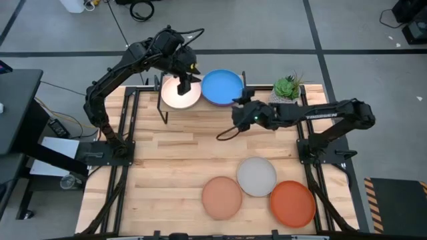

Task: Place and stack plates onto a shelf
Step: Stack the brown plate on top of the light orange plate on the shelf

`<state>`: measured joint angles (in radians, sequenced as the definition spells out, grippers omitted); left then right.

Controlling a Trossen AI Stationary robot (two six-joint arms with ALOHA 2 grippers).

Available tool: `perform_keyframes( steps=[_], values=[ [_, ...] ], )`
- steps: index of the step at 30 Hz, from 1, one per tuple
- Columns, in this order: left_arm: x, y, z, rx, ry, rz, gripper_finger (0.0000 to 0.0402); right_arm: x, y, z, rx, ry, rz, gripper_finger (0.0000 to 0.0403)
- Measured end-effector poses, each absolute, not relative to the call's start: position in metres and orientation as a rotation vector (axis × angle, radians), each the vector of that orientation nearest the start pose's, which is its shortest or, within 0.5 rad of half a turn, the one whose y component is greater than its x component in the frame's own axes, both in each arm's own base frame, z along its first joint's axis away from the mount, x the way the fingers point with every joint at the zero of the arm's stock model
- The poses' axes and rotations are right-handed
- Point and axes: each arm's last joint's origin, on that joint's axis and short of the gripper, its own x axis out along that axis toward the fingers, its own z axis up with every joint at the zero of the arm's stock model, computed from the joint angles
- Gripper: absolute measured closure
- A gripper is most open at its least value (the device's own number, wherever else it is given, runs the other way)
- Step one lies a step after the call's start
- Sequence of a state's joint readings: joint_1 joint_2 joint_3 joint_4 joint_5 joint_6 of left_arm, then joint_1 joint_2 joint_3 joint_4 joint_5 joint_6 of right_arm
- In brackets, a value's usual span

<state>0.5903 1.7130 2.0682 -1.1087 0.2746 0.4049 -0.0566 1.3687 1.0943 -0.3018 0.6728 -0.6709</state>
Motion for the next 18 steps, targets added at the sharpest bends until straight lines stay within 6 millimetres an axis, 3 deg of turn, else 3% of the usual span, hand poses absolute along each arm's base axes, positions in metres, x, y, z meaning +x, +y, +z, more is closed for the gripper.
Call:
perform_keyframes(
  steps=[4, 9, 15, 18],
  values=[
    [0.293, 0.174, 0.421, 0.049, 0.766, 0.073, 0.0247, 0.276, -0.022, 0.314, -0.678, 0.758, -0.539, 0.0257],
    [0.303, 0.151, 0.405, 0.149, 0.732, 0.083, 0.0247, 0.257, 0.001, 0.321, -0.520, 0.714, -0.452, 0.0257],
    [0.313, 0.114, 0.399, 0.230, 0.577, 0.022, 0.0247, 0.248, 0.025, 0.328, -0.428, 0.642, -0.377, 0.0257],
    [0.320, 0.093, 0.383, 0.259, 0.612, -0.060, 0.0247, 0.246, 0.033, 0.327, -0.404, 0.638, -0.355, 0.0257]
  ],
)
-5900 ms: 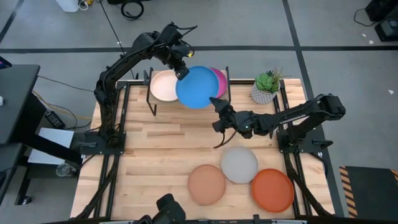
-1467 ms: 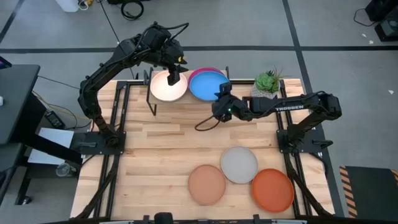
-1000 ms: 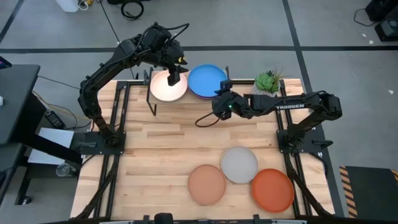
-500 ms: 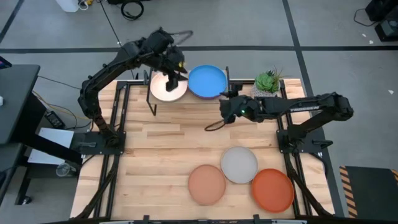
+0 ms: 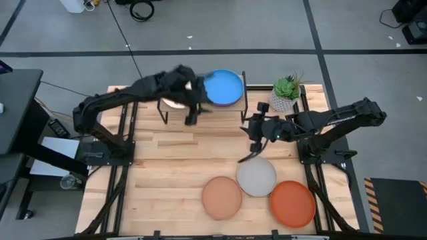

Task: Place and stack plates onto a shelf
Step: Stack the brown plate on top of the light orange plate on the shelf

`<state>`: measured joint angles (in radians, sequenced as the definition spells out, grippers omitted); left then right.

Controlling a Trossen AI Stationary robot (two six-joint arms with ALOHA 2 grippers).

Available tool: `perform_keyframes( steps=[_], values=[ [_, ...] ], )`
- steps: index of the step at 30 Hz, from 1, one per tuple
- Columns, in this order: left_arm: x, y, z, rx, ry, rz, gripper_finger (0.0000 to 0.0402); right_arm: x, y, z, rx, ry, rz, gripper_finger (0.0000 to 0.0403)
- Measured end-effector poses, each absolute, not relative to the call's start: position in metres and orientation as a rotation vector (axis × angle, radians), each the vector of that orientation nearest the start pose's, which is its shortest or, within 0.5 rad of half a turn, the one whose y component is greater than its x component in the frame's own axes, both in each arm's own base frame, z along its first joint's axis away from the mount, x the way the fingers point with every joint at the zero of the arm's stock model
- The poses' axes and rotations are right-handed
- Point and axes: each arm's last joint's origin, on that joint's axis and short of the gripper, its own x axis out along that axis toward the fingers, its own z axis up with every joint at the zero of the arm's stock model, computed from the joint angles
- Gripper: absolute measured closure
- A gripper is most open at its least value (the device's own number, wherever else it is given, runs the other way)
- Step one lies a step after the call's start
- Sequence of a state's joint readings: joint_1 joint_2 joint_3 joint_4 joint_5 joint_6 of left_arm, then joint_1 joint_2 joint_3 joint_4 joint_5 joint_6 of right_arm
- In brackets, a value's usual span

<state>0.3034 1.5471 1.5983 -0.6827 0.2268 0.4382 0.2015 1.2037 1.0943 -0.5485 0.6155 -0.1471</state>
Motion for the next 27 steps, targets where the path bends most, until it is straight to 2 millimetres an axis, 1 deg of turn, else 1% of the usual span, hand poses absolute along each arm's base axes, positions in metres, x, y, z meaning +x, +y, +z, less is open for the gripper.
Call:
perform_keyframes(
  steps=[3, 7, 10, 13, 16, 19, 23, 27],
  values=[
    [0.326, 0.068, 0.362, 0.311, 0.663, -0.166, 0.0247, 0.244, 0.039, 0.324, -0.384, 0.652, -0.341, 0.0257],
    [0.331, 0.031, 0.334, 0.376, 0.716, -0.308, 0.0247, 0.243, 0.042, 0.322, -0.338, 0.660, -0.348, 0.0257],
    [0.332, 0.008, 0.320, 0.389, 0.727, -0.376, 0.0247, 0.242, 0.043, 0.322, -0.298, 0.661, -0.347, 0.0257],
    [0.333, -0.012, 0.310, 0.359, 0.734, -0.410, 0.0247, 0.242, 0.044, 0.319, -0.245, 0.664, -0.317, 0.0257],
    [0.331, -0.027, 0.298, 0.330, 0.754, -0.437, 0.0247, 0.241, 0.044, 0.309, -0.221, 0.689, -0.316, 0.0257],
    [0.328, -0.038, 0.283, 0.334, 0.778, -0.449, 0.0247, 0.240, 0.044, 0.299, -0.197, 0.713, -0.327, 0.0257],
    [0.321, -0.049, 0.258, 0.398, 0.848, -0.407, 0.0247, 0.237, 0.045, 0.289, -0.174, 0.736, -0.336, 0.0257],
    [0.312, -0.062, 0.230, 0.490, 0.860, -0.450, 0.0247, 0.236, 0.048, 0.282, -0.177, 0.746, -0.330, 0.0257]
  ],
)
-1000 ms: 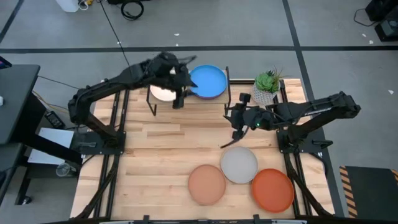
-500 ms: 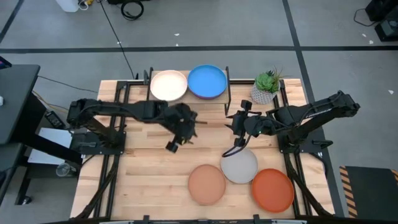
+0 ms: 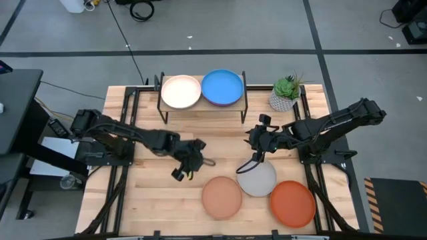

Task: Place and stack plates onto a shelf
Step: Stack the brown plate on top of the light orange plate on the shelf

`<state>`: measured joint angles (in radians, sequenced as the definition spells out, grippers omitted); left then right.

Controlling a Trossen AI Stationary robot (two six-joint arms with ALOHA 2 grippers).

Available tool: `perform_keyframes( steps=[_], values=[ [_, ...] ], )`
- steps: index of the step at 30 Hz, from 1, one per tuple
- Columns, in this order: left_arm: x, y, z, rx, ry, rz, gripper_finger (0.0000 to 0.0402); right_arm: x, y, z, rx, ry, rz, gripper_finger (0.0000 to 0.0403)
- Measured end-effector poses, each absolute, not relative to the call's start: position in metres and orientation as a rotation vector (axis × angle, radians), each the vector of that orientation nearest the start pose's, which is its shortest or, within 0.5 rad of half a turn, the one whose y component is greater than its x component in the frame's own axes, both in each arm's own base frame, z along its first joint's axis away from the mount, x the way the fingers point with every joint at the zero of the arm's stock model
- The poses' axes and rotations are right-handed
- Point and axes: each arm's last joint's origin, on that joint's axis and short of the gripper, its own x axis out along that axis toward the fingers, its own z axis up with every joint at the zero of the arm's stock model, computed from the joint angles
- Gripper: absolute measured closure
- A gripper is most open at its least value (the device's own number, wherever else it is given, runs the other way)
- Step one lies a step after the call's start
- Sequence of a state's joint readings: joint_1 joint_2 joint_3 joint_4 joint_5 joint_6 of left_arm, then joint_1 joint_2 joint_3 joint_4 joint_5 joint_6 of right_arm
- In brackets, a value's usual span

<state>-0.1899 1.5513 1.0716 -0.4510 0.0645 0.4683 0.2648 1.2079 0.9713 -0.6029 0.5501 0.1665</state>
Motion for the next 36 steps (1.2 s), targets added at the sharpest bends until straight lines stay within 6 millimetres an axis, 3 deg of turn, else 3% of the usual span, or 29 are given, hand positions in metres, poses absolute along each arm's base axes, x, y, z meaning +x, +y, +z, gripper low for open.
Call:
perform_keyframes(
  steps=[7, 16, 23, 29, 36],
  values=[
    [0.301, -0.094, 0.204, 0.593, 0.744, -0.487, 0.0247, 0.235, 0.053, 0.282, -0.175, 0.731, -0.337, 0.0257],
    [0.297, -0.132, 0.182, 0.662, 0.781, -0.453, 0.0247, 0.236, 0.053, 0.283, -0.160, 0.709, -0.340, 0.0257],
    [0.306, -0.135, 0.157, 0.798, 0.797, -0.471, 0.0247, 0.237, 0.054, 0.284, -0.154, 0.696, -0.338, 0.0257],
    [0.309, -0.137, 0.155, 0.903, 0.757, -0.519, 0.0247, 0.237, 0.053, 0.284, -0.193, 0.695, -0.370, 0.0257],
    [0.311, -0.140, 0.153, 0.911, 0.695, -0.634, 0.0247, 0.235, 0.051, 0.273, -0.235, 0.713, -0.407, 0.0257]
  ],
)
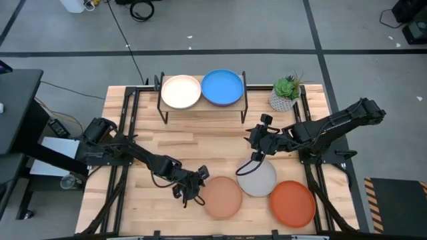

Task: Place and stack plates onto a shelf
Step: Stack the brown plate on top of the light orange plate on the shelf

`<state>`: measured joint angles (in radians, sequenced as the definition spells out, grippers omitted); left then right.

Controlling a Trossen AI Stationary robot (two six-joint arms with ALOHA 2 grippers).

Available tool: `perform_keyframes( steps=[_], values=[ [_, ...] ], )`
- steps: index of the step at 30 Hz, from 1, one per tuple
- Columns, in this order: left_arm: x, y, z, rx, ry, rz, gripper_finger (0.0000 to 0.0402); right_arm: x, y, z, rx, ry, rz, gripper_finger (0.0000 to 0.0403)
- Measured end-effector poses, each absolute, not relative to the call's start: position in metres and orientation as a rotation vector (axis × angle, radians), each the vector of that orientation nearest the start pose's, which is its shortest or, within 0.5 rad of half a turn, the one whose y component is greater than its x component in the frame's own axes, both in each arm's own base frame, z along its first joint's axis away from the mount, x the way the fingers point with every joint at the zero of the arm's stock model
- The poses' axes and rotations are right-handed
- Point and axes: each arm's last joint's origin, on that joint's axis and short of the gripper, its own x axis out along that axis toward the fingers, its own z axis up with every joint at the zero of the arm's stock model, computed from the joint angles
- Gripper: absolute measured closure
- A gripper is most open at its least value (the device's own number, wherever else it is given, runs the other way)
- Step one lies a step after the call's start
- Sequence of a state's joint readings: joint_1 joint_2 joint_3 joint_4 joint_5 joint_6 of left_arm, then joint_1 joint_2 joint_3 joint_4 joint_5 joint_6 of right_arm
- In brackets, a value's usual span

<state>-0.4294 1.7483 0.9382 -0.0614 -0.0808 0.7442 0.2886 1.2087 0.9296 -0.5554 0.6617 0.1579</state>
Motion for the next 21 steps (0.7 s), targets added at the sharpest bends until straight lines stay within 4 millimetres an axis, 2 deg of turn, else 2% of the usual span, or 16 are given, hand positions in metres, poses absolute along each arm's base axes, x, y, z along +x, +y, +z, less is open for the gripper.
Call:
perform_keyframes(
  steps=[4, 11, 17, 21],
  values=[
    [0.312, -0.142, 0.148, 0.919, 0.683, -0.707, 0.0247, 0.233, 0.051, 0.268, -0.221, 0.722, -0.415, 0.0257],
    [0.312, -0.147, 0.148, 1.069, 0.598, -0.777, 0.0247, 0.234, 0.050, 0.267, -0.219, 0.716, -0.416, 0.0257],
    [0.316, -0.145, 0.143, 1.042, 0.569, -0.821, 0.0247, 0.236, 0.051, 0.270, -0.238, 0.690, -0.405, 0.0257],
    [0.320, -0.145, 0.132, 1.045, 0.562, -0.850, 0.0247, 0.237, 0.051, 0.270, -0.241, 0.682, -0.403, 0.0257]
  ],
)
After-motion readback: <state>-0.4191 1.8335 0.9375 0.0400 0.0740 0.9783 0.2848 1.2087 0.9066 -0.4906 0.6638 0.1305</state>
